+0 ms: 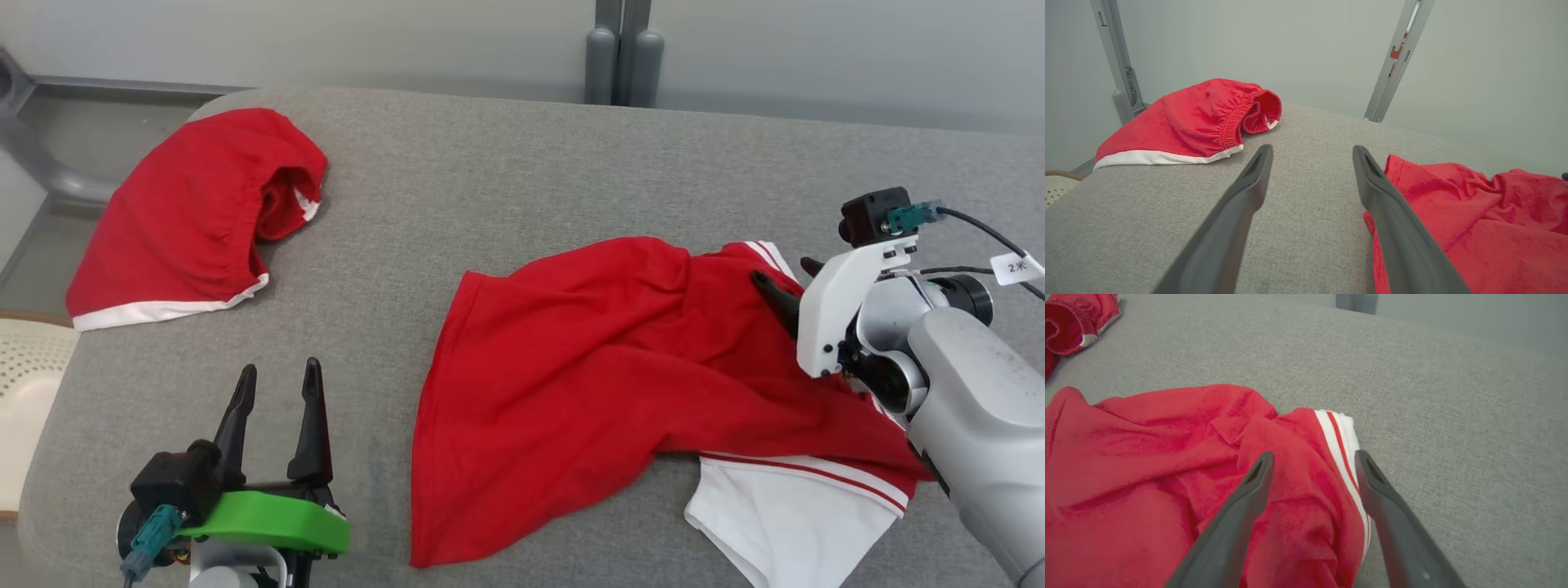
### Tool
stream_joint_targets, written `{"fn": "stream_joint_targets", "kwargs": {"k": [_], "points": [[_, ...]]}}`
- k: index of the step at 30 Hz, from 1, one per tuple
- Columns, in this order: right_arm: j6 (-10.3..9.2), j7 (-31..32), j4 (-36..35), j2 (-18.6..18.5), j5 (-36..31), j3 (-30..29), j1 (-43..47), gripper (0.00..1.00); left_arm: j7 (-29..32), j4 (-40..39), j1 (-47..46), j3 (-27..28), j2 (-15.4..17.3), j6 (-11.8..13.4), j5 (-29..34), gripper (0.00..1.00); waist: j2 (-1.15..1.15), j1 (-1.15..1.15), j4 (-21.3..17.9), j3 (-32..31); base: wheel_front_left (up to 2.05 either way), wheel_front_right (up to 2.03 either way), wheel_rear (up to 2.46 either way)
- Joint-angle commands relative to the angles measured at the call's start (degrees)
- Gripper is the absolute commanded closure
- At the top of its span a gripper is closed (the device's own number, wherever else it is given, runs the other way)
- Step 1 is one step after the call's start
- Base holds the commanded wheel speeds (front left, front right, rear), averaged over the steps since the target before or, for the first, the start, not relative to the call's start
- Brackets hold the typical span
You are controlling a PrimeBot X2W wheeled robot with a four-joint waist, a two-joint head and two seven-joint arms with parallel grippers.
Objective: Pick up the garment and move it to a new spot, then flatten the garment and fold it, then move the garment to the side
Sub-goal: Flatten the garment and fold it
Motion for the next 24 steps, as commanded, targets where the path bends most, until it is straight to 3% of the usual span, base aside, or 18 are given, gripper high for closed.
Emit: {"fn": "stream_joint_targets", "kwargs": {"k": [1,6,9,10,12,24], "points": [[0.01,1.9,1.3,-0.2,0.6,0.2,-1.1,0.00,-0.2,0.1,-1.0,0.3,-0.4,-0.4,0.6,0.00,0.00,0.00,3.0,2.2,0.00,0.00,0.00],[0.01,9.0,6.5,0.0,2.4,0.8,-2.8,0.00,-0.2,0.8,-1.6,0.8,-1.6,-1.2,1.0,0.00,0.00,0.00,5.1,3.3,0.00,0.00,0.00],[0.02,10.2,7.5,0.4,3.5,1.2,-3.1,0.00,-0.2,1.3,-1.9,1.1,-2.1,-1.6,1.3,0.00,0.00,0.00,5.7,3.4,0.00,0.00,0.00],[0.02,10.1,7.7,0.3,3.9,1.3,-3.0,0.10,-0.2,1.4,-1.9,1.3,-2.3,-1.8,1.5,0.00,0.00,0.00,5.9,3.4,0.00,0.00,0.00],[0.02,9.7,7.8,0.1,4.6,1.9,-2.9,1.00,-0.2,1.7,-1.9,1.5,-2.5,-2.0,1.6,0.00,0.00,0.00,6.1,3.4,0.00,0.00,0.00],[0.01,-2.4,8.6,-3.0,3.1,1.3,-8.9,1.00,-0.2,1.1,-2.7,2.7,-3.1,-3.1,3.2,0.00,0.00,0.00,4.4,5.3,0.00,0.00,0.00]]}}
